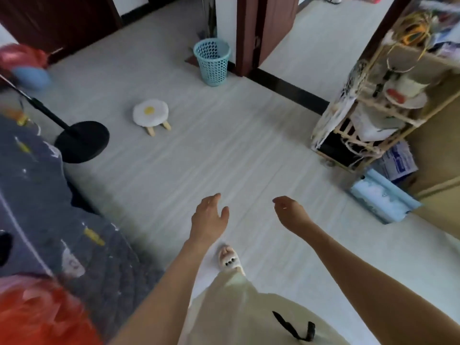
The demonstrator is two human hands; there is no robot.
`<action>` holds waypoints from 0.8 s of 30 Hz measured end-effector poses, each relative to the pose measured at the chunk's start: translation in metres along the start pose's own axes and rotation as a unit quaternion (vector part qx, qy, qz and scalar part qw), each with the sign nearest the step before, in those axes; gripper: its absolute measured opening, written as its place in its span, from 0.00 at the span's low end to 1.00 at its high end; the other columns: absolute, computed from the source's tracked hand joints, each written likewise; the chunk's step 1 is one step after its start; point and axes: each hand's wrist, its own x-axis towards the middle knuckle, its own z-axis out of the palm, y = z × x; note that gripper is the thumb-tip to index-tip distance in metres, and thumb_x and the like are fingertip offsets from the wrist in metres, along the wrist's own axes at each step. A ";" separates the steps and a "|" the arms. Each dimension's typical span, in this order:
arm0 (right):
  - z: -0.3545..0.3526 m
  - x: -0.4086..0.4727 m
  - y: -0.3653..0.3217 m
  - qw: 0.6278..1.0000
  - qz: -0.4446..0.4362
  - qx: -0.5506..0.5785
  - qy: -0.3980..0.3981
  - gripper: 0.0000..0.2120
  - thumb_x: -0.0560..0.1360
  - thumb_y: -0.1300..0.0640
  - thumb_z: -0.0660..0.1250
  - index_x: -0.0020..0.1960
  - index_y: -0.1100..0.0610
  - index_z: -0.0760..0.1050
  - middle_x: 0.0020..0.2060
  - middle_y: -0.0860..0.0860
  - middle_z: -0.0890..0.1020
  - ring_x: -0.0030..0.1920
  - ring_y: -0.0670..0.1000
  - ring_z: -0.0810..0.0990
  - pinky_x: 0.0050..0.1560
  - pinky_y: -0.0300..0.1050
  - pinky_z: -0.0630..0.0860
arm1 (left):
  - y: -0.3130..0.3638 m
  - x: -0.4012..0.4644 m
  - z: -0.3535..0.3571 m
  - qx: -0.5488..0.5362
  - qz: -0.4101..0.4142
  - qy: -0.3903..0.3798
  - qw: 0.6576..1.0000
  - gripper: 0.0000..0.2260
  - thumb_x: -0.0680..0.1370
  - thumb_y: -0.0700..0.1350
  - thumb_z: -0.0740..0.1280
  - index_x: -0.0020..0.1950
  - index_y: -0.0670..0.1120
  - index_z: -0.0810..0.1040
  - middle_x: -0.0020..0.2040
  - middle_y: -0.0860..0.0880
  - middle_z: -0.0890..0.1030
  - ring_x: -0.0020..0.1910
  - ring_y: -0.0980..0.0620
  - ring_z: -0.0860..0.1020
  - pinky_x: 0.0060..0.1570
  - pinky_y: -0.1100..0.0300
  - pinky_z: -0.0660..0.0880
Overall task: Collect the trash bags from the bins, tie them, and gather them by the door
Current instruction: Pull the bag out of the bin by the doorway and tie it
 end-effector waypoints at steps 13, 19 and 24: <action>-0.006 0.292 -0.271 0.994 -0.081 -0.056 -0.042 0.15 0.78 0.59 0.57 0.63 0.58 0.73 0.59 0.57 0.79 0.59 0.57 0.77 0.56 0.43 0.71 | -0.005 0.319 -0.197 -0.001 -0.021 0.069 0.997 0.22 0.79 0.48 0.59 0.73 0.45 0.62 0.72 0.44 0.66 0.70 0.45 0.64 0.68 0.51 0.62; -0.005 0.475 -0.398 0.991 -0.093 -0.060 -0.077 0.16 0.78 0.60 0.55 0.62 0.58 0.73 0.59 0.58 0.79 0.59 0.58 0.76 0.55 0.42 0.71 | -0.001 0.498 -0.280 0.011 -0.056 0.073 0.996 0.22 0.80 0.49 0.57 0.73 0.46 0.61 0.73 0.45 0.64 0.72 0.45 0.62 0.68 0.50 0.61; -0.014 0.581 -0.512 0.985 -0.127 -0.068 -0.100 0.16 0.78 0.60 0.55 0.63 0.58 0.72 0.61 0.56 0.78 0.62 0.56 0.75 0.58 0.40 0.69 | 0.009 0.613 -0.363 -0.004 -0.075 0.091 0.993 0.22 0.80 0.47 0.58 0.73 0.46 0.61 0.73 0.45 0.63 0.71 0.44 0.62 0.68 0.49 0.63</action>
